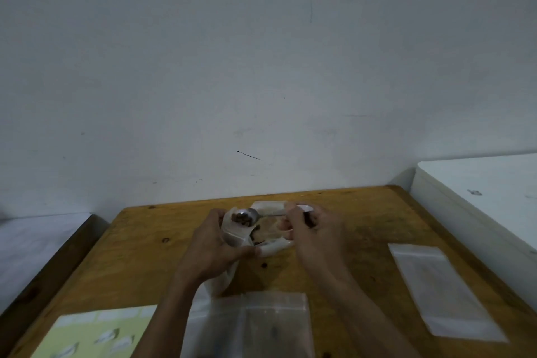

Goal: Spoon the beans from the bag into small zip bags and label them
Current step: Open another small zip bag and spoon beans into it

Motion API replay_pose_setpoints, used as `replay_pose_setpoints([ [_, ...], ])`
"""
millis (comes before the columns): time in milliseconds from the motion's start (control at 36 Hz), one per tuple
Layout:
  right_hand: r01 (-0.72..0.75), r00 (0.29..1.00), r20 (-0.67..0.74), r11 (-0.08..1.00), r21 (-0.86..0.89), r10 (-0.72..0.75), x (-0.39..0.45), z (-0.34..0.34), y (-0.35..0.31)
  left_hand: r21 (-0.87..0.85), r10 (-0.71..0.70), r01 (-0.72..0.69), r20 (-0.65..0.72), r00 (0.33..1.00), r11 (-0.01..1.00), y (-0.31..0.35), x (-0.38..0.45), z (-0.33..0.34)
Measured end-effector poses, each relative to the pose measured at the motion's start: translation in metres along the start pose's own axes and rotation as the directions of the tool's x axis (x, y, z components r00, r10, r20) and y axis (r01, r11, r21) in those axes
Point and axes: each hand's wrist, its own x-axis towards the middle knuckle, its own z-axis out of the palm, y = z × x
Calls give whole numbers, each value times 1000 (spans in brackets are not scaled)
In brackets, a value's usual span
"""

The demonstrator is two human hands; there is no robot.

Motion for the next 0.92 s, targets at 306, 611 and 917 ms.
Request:
replay_pose_setpoints([
  [306, 126, 977, -133, 959, -255, -164, 16, -4, 28, -117, 12, -43, -256, 967, 992, -2, -14, -12],
  [611, -153, 985, -133, 892, -425, 106, 10, -8, 58, -201, 54, -131, -352, 935, 971, -1, -31, -24],
  [917, 282, 920, 356, 911, -300, -168, -8, 26, -41, -171, 169, -244, -365, 916, 955, 25, -43, -20],
])
